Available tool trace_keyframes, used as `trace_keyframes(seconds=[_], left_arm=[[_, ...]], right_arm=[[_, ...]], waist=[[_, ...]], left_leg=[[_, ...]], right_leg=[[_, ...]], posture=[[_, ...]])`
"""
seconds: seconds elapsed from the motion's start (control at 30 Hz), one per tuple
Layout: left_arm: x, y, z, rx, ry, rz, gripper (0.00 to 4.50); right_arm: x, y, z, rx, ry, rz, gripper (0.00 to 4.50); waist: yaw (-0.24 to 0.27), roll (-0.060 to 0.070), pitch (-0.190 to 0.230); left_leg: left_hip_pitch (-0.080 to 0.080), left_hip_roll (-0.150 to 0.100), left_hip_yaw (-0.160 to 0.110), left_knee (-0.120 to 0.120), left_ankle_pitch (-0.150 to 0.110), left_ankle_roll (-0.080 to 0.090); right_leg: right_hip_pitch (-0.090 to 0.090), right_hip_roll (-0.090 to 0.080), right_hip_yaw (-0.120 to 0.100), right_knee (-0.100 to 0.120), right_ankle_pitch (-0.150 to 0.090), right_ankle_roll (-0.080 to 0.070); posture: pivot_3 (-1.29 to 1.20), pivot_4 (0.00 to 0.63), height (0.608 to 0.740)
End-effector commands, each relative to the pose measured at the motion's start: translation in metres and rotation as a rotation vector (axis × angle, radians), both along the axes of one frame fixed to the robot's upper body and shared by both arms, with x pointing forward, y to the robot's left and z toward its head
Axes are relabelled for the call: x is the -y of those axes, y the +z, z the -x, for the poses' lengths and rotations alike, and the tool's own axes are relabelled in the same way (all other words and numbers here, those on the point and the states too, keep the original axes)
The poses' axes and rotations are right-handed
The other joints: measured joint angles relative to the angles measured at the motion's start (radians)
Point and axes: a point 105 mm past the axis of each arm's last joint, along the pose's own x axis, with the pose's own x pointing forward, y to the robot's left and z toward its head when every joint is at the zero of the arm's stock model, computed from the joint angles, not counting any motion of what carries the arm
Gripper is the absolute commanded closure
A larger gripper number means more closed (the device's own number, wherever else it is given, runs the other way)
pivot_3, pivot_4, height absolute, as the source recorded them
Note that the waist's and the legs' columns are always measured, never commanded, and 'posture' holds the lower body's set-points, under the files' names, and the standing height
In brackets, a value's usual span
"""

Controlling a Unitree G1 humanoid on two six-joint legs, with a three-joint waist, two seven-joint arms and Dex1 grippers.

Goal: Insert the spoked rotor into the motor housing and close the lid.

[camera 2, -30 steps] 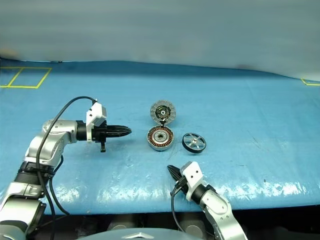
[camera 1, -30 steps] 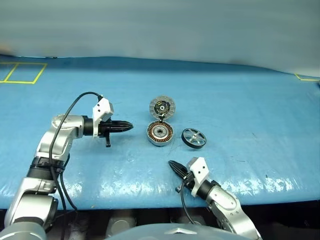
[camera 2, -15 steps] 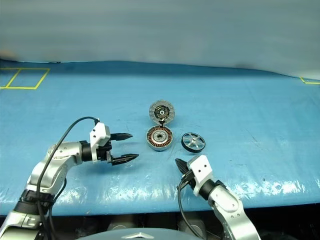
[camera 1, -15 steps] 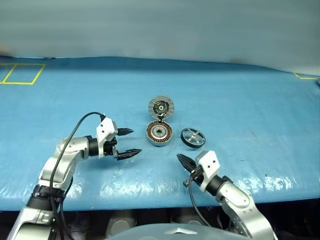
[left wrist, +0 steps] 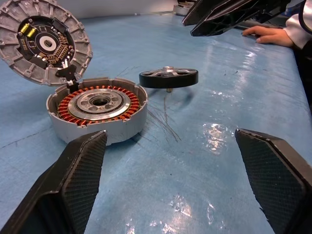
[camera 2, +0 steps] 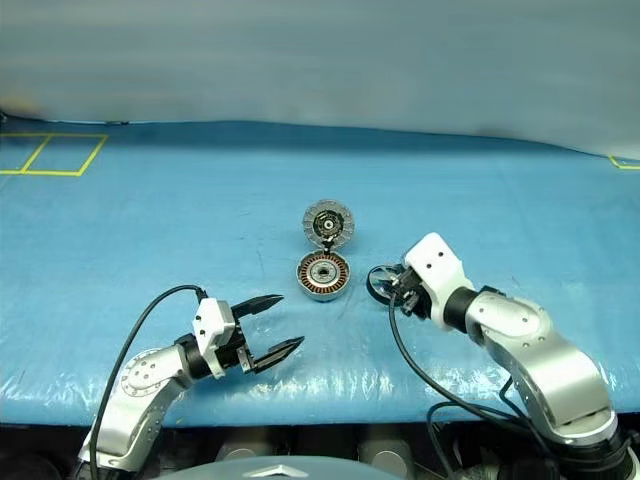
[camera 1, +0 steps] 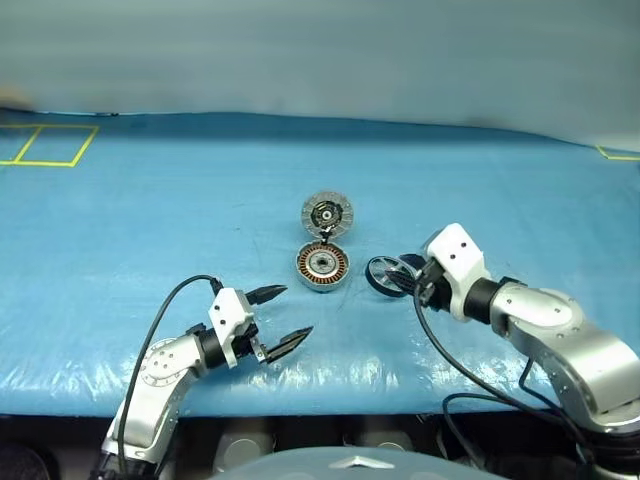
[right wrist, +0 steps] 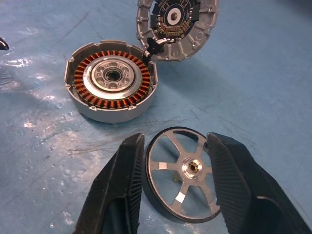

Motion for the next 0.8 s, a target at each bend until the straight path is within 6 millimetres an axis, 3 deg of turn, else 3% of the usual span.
trace_keyframes(seconds=[0.03, 0.17, 0.37, 0.6, 0.8], left_arm=[[0.008, 0.006, 0.007, 0.029, -0.01, 0.027, 0.0], [0.007, 0.004, 0.009, 0.011, 0.011, 0.035, 0.0], [0.006, 0.004, 0.012, 0.006, 0.008, 0.044, 0.0], [0.006, 0.012, 0.005, 0.138, 0.054, 0.004, 0.0], [0.01, 0.006, 0.006, 0.148, 0.052, -0.024, 0.0]], right_arm=[[0.01, 0.003, -0.013, -0.051, -0.098, -0.016, 1.93], [0.002, -0.006, -0.023, -0.161, -0.224, -0.13, 1.93], [-0.011, -0.025, -0.017, -0.246, -0.327, -0.159, 1.93], [-0.01, -0.031, -0.018, -0.231, -0.398, -0.148, 1.93], [-0.009, -0.038, -0.022, -0.23, -0.424, -0.141, 1.93]], waist=[[-0.001, 0.0, 0.0], [-0.005, 0.0, 0.0], [-0.006, 0.003, 0.001], [-0.017, 0.004, 0.002], [-0.021, 0.004, 0.002]], left_leg=[[0.0, 0.0, 0.0, 0.0, 0.0, 0.001], [-0.001, 0.0, 0.001, -0.001, -0.001, 0.001], [-0.002, -0.001, 0.001, -0.003, -0.001, 0.001], [-0.001, -0.001, 0.001, -0.003, -0.001, 0.001], [-0.001, -0.001, 0.001, -0.004, -0.001, 0.001]], right_leg=[[0.0, 0.0, 0.0, -0.001, 0.0, 0.0], [-0.001, 0.0, 0.0, -0.002, 0.001, 0.001], [-0.001, -0.001, 0.0, -0.003, 0.001, 0.002], [-0.001, -0.001, 0.0, -0.003, 0.001, 0.002], [-0.001, -0.001, 0.0, -0.003, 0.001, 0.002]], posture=[[0.0, 0.15, 0.74], [0.0, 0.15, 0.74], [0.0, 0.15, 0.74], [0.0, 0.15, 0.74], [0.0, 0.15, 0.74]])
